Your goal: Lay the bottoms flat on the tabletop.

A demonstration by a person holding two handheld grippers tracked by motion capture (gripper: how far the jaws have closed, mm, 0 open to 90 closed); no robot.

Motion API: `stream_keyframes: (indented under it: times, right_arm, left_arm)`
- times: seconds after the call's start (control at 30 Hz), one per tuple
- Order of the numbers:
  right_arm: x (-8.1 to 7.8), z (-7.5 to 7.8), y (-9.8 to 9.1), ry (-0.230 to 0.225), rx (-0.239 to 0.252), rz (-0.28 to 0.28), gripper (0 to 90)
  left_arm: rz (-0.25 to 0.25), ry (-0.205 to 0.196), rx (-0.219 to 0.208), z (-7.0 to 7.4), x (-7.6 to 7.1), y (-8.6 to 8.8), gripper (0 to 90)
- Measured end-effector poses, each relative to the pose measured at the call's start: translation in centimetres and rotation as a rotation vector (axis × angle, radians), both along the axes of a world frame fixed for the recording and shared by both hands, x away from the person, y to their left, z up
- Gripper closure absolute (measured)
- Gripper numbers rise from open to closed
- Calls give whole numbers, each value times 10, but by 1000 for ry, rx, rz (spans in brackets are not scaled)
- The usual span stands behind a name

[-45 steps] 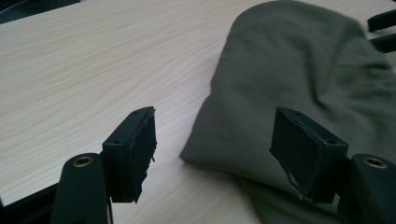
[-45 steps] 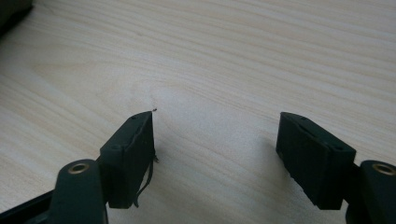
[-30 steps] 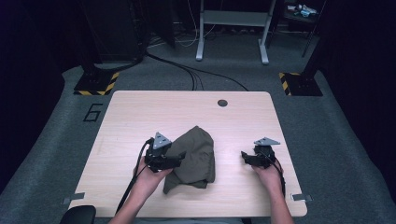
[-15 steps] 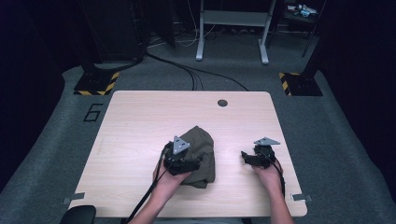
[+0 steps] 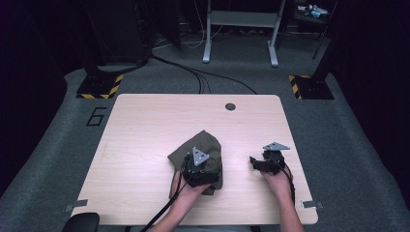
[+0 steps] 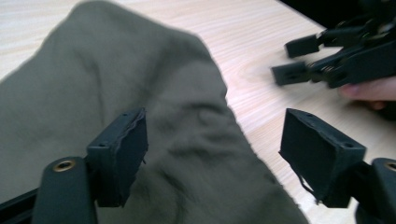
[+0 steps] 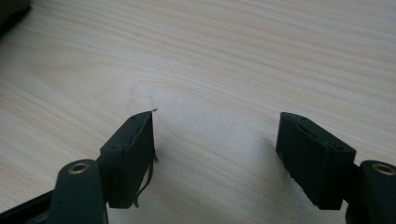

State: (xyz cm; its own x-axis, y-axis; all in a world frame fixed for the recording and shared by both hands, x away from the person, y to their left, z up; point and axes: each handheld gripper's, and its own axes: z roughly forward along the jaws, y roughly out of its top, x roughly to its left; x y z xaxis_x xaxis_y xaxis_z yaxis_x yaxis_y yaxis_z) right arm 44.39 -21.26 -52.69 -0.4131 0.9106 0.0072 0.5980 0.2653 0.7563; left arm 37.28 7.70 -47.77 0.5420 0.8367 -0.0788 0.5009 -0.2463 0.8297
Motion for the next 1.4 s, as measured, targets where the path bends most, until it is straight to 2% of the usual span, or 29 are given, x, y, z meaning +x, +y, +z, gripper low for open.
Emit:
stream_keyframes:
  times: [0.07, 0.17, 0.2, 0.27, 0.4, 0.47, 0.57, 0.63, 0.77, 0.87, 0.97, 1.07, 1.17, 1.27, 1.4]
  right_arm:
    - [0, 0, 0, -2, 1, -1, 271]
    - [0, 0, 0, -2, 0, 0, 271]
    - [0, 0, 0, -2, -1, 0, 271]
    - [0, 0, 0, -2, -1, -2, 271]
    - [1, 0, 0, -1, -1, -4, 272]
    - [1, 0, 0, -1, -1, -4, 272]
    - [1, 0, 0, -1, -1, -5, 276]
    - [1, 0, 0, -2, -1, -7, 280]
    - [1, 0, 0, -2, -1, -8, 281]
    - [1, 0, 0, -2, -1, -8, 282]
    - [1, 0, 0, -1, 0, -8, 282]
    - [1, 0, 0, -2, 0, -8, 282]
    - [1, 0, 0, -2, 0, -8, 282]
    - [1, 0, 0, -2, 0, -8, 282]
    - [1, 0, 0, -2, 0, -8, 282]
  left_arm:
    - [20, 11, 18, -12, 3, 1, 230]
    - [26, 15, 21, -19, 5, 2, 261]
    - [22, -10, 36, -22, 4, 5, 318]
    - [14, -31, 39, -23, 2, 6, 403]
    - [-26, -40, 31, -24, 1, 9, 617]
    - [-36, -50, 34, -23, 0, 11, 693]
    - [-36, -26, -13, -17, 1, 18, 780]
    - [-23, -8, -34, -11, 2, 22, 799]
    - [-28, -9, -33, -1, 1, 26, 818]
    - [-36, 16, -74, 13, 3, 38, 822]
    - [-20, 34, -120, 24, 7, 51, 825]
    - [-5, 28, -130, 31, 9, 59, 826]
    - [19, 37, -173, 42, 14, 76, 826]
    - [21, 40, -170, 46, 17, 83, 826]
    - [24, 55, -159, 53, 28, 101, 827]
